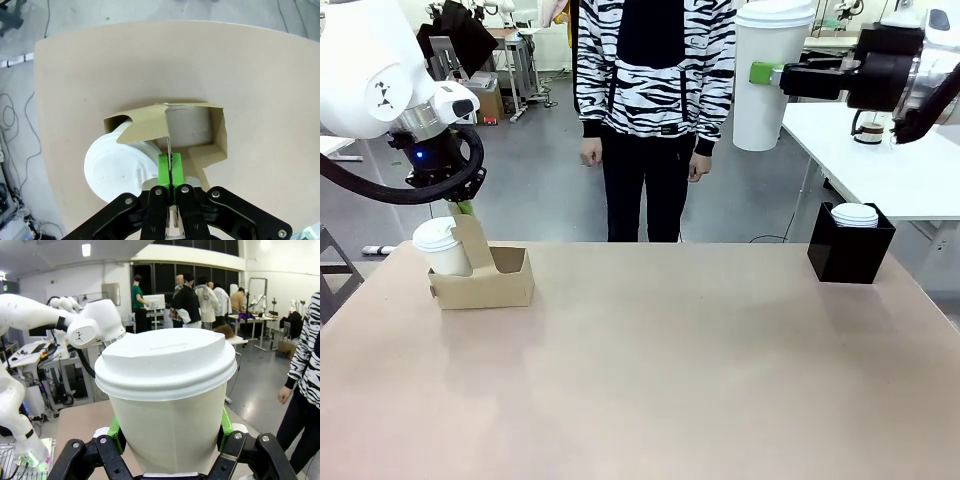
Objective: Pour a drink into a cup and package it in a carrier.
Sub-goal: Position the Cup Carrier in the center of the table, then insert the held 600 ml Paper Cup into the Cup Carrier.
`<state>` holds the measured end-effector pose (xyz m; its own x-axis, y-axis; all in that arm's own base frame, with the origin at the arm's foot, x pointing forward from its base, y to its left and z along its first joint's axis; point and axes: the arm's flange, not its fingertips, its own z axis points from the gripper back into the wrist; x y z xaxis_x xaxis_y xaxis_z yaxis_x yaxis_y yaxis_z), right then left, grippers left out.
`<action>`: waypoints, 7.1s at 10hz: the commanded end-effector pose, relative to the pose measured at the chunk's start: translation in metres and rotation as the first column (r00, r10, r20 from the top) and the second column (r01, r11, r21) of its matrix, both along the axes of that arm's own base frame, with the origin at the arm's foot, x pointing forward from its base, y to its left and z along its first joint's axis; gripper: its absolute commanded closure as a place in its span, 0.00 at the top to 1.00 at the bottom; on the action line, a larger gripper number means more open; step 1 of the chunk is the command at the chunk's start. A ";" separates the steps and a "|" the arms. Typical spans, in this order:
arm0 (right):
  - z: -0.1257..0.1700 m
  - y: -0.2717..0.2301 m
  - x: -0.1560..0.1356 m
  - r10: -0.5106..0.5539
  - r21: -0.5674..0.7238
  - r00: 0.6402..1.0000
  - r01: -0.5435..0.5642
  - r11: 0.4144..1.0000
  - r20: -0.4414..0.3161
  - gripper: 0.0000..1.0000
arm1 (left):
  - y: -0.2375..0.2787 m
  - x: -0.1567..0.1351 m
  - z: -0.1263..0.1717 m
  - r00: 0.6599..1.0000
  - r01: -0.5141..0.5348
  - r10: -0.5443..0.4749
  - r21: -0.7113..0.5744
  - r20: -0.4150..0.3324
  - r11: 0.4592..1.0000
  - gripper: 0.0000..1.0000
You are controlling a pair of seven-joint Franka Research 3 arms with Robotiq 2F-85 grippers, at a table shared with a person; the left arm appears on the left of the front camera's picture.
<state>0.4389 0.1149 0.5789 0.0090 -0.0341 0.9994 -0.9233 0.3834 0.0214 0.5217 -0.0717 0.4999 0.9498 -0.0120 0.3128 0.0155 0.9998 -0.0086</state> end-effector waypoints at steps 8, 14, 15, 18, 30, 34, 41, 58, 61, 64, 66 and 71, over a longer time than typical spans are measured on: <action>0.002 0.002 0.002 -0.014 -0.001 1.000 0.014 1.000 0.022 0.80 | -0.174 -0.113 0.091 0.981 -0.078 0.066 0.062 0.185 0.995 0.02; 0.002 0.002 0.002 -0.014 -0.001 1.000 0.014 1.000 0.022 0.80 | -0.292 -0.140 0.015 0.988 -0.046 0.033 0.084 0.152 0.995 0.02; 0.002 0.002 0.002 -0.014 -0.001 1.000 0.014 1.000 0.022 0.80 | -0.298 -0.137 0.000 0.992 -0.037 0.028 0.072 0.121 0.997 0.02; 0.002 0.002 0.002 -0.014 -0.001 1.000 0.014 1.000 0.022 0.80 | -0.299 -0.141 -0.016 0.996 -0.045 0.040 0.060 0.081 0.997 0.02; -0.033 0.031 0.044 0.179 -0.052 0.969 -0.190 0.980 -0.172 0.80 | -0.268 -0.157 0.045 0.996 0.091 -0.091 -0.012 0.007 0.996 0.85; -0.090 0.081 0.049 0.432 -0.027 0.895 -0.438 0.899 -0.110 0.80 | -0.192 -0.195 0.096 0.823 0.560 -0.563 -0.051 -0.079 0.827 1.00; -0.122 0.106 0.043 0.475 -0.027 0.877 -0.477 0.878 -0.074 0.80 | -0.110 -0.217 0.112 0.690 0.723 -0.724 0.073 -0.013 0.687 1.00; -0.285 0.157 0.073 0.689 0.010 0.724 -0.689 0.725 -0.026 0.80 | 0.037 -0.211 0.030 0.313 0.931 -0.933 0.135 0.175 0.338 0.98; -0.314 0.167 0.076 0.693 -0.004 0.720 -0.694 0.720 -0.033 0.80 | 0.037 -0.211 0.030 0.313 0.931 -0.933 0.135 0.175 0.338 0.98; -0.324 0.163 0.077 0.708 -0.031 0.704 -0.710 0.703 -0.052 0.80 | 0.037 -0.211 0.030 0.313 0.931 -0.933 0.135 0.175 0.338 0.98; -0.323 0.155 0.079 0.704 -0.068 0.709 -0.705 0.706 -0.045 1.00 | 0.037 -0.211 0.030 0.313 0.931 -0.933 0.135 0.175 0.338 0.98; -0.297 0.119 0.085 0.624 -0.215 0.781 -0.616 0.758 -0.036 1.00 | 0.037 -0.211 0.030 0.313 0.931 -0.933 0.135 0.175 0.338 0.98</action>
